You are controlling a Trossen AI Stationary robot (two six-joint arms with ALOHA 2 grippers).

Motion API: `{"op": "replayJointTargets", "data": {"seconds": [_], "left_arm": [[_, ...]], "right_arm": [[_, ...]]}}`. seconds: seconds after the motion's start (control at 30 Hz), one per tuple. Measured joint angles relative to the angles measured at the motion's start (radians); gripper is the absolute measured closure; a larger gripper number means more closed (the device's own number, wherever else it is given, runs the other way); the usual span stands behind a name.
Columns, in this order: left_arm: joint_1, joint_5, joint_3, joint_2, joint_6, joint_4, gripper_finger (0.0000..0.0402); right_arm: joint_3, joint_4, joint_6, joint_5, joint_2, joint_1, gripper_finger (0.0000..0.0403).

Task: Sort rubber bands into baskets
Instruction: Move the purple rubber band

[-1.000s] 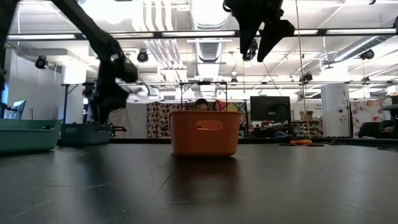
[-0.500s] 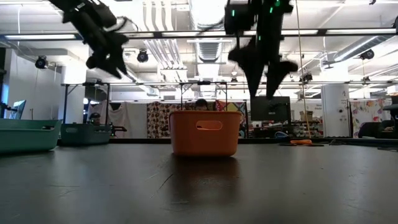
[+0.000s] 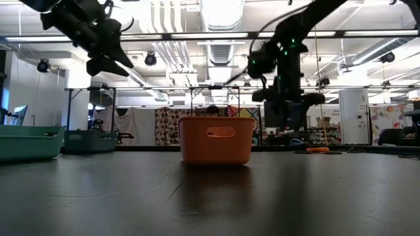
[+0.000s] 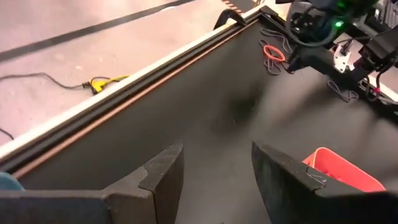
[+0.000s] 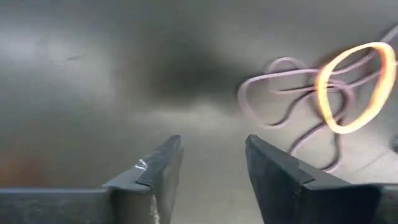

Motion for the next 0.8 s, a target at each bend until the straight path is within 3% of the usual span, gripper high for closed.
{"op": "replayJointTargets", "data": {"seconds": [0.4,0.8], "left_arm": [[-0.002,-0.002,-0.06,-0.04,-0.062,0.012,0.023],[-0.002,-0.003,-0.059,-0.009,-0.1,0.073,0.023]], "right_arm": [[-0.033,0.012,-0.066,-0.053,0.072,-0.12,0.0313],[-0.119,0.107,-0.105,-0.059,0.114,-0.132,0.0345]]}}
